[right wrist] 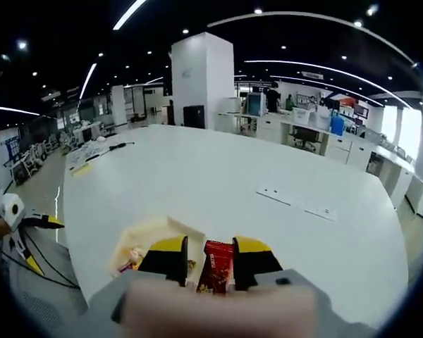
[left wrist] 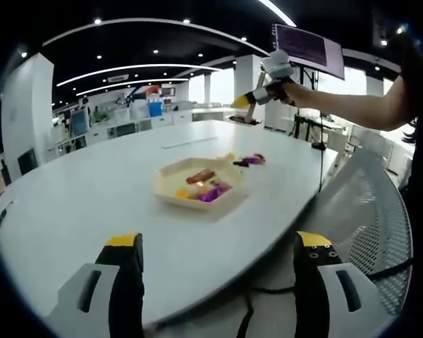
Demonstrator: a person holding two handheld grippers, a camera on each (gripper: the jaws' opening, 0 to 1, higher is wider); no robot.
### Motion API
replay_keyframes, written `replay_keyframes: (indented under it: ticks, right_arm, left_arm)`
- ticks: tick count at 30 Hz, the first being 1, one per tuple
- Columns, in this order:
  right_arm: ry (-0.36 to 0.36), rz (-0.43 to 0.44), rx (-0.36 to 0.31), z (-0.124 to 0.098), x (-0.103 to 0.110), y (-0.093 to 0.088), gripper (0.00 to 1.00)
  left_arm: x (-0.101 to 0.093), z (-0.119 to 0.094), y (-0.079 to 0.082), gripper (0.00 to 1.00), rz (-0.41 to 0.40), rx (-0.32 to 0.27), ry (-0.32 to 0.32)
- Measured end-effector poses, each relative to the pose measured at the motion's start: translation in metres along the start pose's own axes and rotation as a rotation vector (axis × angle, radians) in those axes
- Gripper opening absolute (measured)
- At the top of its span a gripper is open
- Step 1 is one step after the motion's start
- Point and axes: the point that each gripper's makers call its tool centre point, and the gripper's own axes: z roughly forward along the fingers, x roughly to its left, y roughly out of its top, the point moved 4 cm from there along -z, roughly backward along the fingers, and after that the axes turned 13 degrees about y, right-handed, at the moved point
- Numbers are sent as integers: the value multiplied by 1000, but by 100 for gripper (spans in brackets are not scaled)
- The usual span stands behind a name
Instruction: Place the target food into the container with the food tongs after gripping and lifting it, then release it inside without dropping or visibly crushing the food.
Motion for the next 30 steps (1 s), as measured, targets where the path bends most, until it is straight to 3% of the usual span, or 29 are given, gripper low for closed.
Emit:
replay_keyframes:
  ticks: [14,30]
  right_arm:
    - [81,-18,-14,34,33,20,24]
    - [156,-30,0,65,58,27,24]
  left_arm:
    - [0,0,0,85,0,-3,-2]
    - [1,0,0,85,0,-2,4]
